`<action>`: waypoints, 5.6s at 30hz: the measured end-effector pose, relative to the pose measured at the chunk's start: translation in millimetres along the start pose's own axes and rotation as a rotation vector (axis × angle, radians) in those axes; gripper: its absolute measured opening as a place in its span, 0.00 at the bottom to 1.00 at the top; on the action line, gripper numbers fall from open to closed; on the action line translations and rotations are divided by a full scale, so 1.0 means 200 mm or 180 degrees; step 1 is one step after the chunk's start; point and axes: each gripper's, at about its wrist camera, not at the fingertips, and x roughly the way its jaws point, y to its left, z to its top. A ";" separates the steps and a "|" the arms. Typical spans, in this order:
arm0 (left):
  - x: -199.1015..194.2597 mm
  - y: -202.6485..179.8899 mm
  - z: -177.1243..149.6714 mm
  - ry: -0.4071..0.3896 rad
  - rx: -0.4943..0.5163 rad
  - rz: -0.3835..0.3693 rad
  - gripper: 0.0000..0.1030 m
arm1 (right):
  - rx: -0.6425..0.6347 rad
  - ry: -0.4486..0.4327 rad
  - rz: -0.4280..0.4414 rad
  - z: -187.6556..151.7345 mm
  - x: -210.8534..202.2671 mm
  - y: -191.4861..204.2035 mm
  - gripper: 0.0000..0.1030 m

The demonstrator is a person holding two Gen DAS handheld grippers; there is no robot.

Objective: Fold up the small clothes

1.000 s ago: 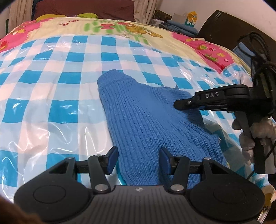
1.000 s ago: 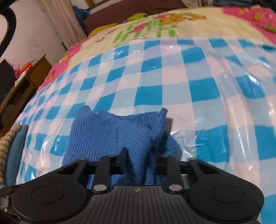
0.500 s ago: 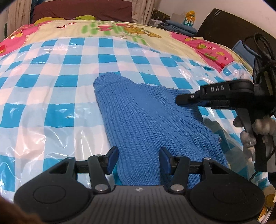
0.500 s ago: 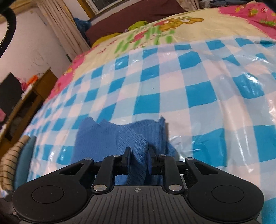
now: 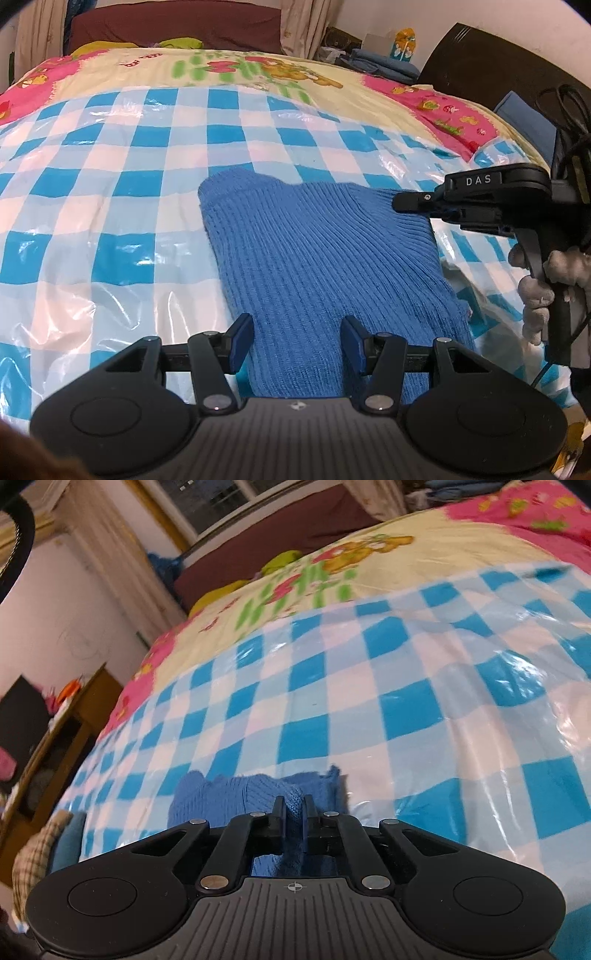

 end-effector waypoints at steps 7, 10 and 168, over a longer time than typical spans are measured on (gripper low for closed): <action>0.08 -0.04 0.00 0.0067 0.0123 0.0059 0.57 | 0.0079 0.0017 -0.0324 -0.02 0.08 -0.09 0.06; 0.11 -0.02 -0.02 0.0122 0.0023 0.0046 0.59 | -0.0005 0.0158 -0.0459 -0.08 0.14 -0.10 0.09; -0.23 -0.17 -0.40 0.0281 0.0093 0.0930 0.83 | -0.0795 0.0149 -0.1027 -0.87 -0.45 0.41 0.73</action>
